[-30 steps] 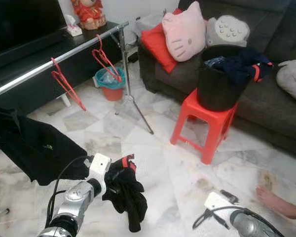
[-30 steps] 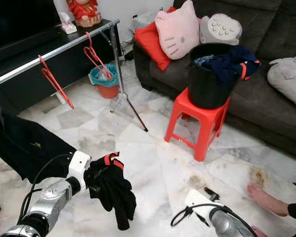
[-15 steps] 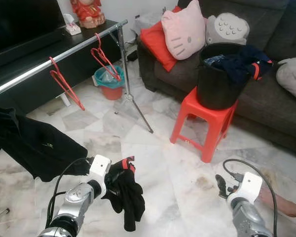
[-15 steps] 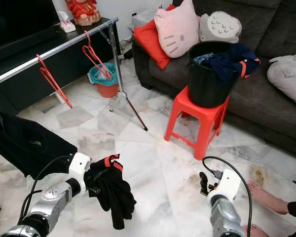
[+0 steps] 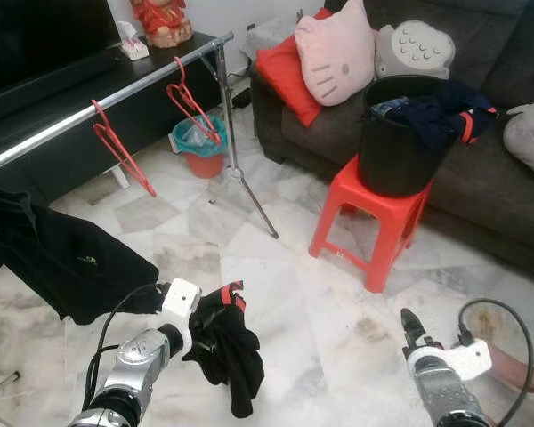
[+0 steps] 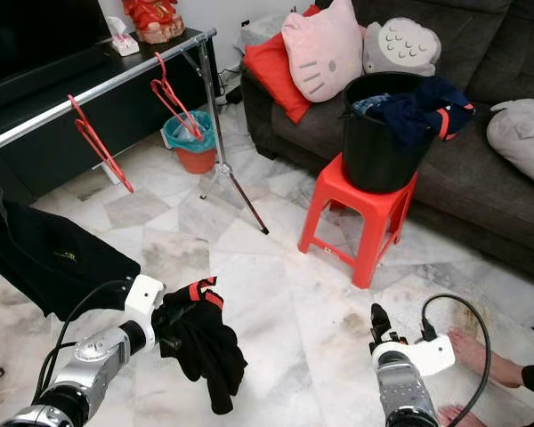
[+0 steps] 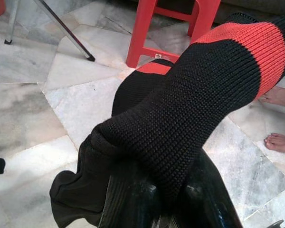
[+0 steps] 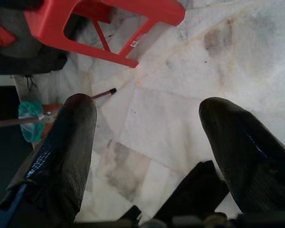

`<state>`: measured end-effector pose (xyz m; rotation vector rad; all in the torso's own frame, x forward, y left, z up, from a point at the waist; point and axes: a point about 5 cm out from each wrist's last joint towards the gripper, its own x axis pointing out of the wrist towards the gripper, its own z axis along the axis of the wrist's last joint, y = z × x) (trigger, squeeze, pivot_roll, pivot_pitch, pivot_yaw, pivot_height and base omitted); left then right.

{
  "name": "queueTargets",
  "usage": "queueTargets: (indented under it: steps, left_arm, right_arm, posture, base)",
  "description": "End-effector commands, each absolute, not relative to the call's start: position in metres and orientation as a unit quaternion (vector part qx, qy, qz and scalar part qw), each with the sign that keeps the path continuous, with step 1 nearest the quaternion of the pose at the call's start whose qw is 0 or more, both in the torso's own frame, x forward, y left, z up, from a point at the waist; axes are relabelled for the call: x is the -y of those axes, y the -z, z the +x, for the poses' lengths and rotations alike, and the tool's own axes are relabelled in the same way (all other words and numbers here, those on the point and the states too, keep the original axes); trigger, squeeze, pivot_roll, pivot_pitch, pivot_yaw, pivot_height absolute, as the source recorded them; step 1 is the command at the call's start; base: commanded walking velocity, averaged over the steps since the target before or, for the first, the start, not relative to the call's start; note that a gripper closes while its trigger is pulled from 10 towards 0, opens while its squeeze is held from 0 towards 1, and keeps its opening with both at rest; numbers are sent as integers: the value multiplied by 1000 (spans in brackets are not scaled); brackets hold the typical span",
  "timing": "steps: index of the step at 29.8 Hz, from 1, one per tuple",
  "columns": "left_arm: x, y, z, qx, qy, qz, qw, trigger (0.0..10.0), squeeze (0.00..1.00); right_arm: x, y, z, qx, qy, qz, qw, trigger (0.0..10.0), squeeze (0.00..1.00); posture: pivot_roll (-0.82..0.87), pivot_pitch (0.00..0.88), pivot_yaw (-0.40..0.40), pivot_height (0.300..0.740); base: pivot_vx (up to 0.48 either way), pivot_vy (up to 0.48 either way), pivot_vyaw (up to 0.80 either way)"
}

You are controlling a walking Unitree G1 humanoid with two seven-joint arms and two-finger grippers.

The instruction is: Hang hanger

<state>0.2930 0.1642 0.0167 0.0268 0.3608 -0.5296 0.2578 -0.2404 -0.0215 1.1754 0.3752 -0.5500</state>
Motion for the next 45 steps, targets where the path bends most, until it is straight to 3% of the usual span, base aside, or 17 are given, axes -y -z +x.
queueTargets:
  steps: [1, 3, 5, 7, 10, 14, 17, 19, 20, 21, 23, 27, 33, 35, 39, 42, 45]
  left_arm:
    - [-165, -21, 296, -169, 263, 24, 949, 10000, 0]
    - [-165, -21, 296, -169, 263, 24, 949, 10000, 0]
    - [-165, -20, 296, -170, 263, 25, 949, 10000, 0]
    - [-165, -20, 296, -170, 263, 25, 949, 10000, 0]
    - [-165, -20, 296, -171, 263, 25, 949, 10000, 0]
    - [-165, -20, 296, -171, 264, 25, 949, 10000, 0]
    - [-165, -20, 296, -171, 264, 25, 949, 10000, 0]
    - [-165, -20, 296, -172, 264, 25, 949, 10000, 0]
    - [-165, -20, 296, -172, 264, 25, 949, 10000, 0]
    - [-165, -20, 296, -172, 265, 25, 948, 10000, 0]
    - [-165, -20, 296, -173, 266, 25, 948, 10000, 0]
    - [-164, -20, 296, -172, 267, 25, 948, 10000, 0]
    - [-164, -19, 296, -174, 268, 25, 947, 10000, 0]
    - [-164, -19, 296, -174, 268, 26, 947, 10000, 0]
    - [-164, -19, 295, -175, 268, 26, 947, 10000, 0]
    - [-164, -19, 295, -175, 269, 26, 947, 10000, 0]
    - [-163, -19, 295, -175, 270, 25, 946, 10000, 0]
  right_arm:
    - [242, 21, 258, -170, 271, 531, 784, 10000, 0]
    - [244, 18, 259, -173, 259, 480, 820, 10000, 0]
    - [243, 11, 263, -210, 205, 272, 917, 10000, 0]
    - [239, 7, 266, -224, 154, 149, 951, 10000, 0]
    - [227, 2, 271, -223, 51, -39, 973, 10000, 0]
    - [219, -1, 272, -211, -24, -135, 968, 10000, 0]
    - [216, -2, 271, -198, -69, -215, 954, 10000, 0]
    - [213, 1, 266, -191, -167, -379, 890, 10000, 0]
    - [213, 1, 266, -191, -167, -379, 890, 10000, 0]
    - [212, 9, 259, -201, -229, -462, 833, 10000, 0]
    - [214, 18, 250, -220, -289, -525, 770, 10000, 0]
    - [213, 28, 238, -222, -369, -585, 687, 10000, 0]
    - [210, 29, 236, -214, -383, -598, 671, 10000, 0]
    - [210, 27, 241, -222, -342, -564, 718, 10000, 0]
    - [221, 9, 266, -250, -106, -324, 906, 10000, 0]
    - [226, 5, 271, -256, -2, -156, 954, 10000, 0]
    - [231, 7, 272, -260, 95, 40, 960, 10000, 0]
  posture:
    - [-20, 53, 71, 740]
    - [-19, 52, 70, 740]
    - [-18, 53, 69, 740]
    - [-18, 53, 69, 740]
    - [-23, 53, 69, 740]
    - [-23, 53, 68, 740]
    - [-23, 53, 68, 740]
    - [-24, 54, 70, 740]
    - [-24, 54, 70, 740]
    - [-27, 55, 70, 740]
    - [-27, 55, 71, 740]
    - [-25, 56, 73, 740]
    - [-23, 57, 73, 740]
    - [-23, 57, 73, 740]
    - [-24, 57, 74, 740]
    - [-26, 56, 74, 740]
    - [-23, 56, 74, 740]
  base:
    - [0, 0, 0]
    - [0, 0, 0]
    - [0, 0, 0]
    - [0, 0, 0]
    - [0, 0, 0]
    - [0, 0, 0]
    - [0, 0, 0]
    - [0, 0, 0]
    - [0, 0, 0]
    - [0, 0, 0]
    - [0, 0, 0]
    - [0, 0, 0]
    - [0, 0, 0]
    - [0, 0, 0]
    - [0, 0, 0]
    - [0, 0, 0]
    - [0, 0, 0]
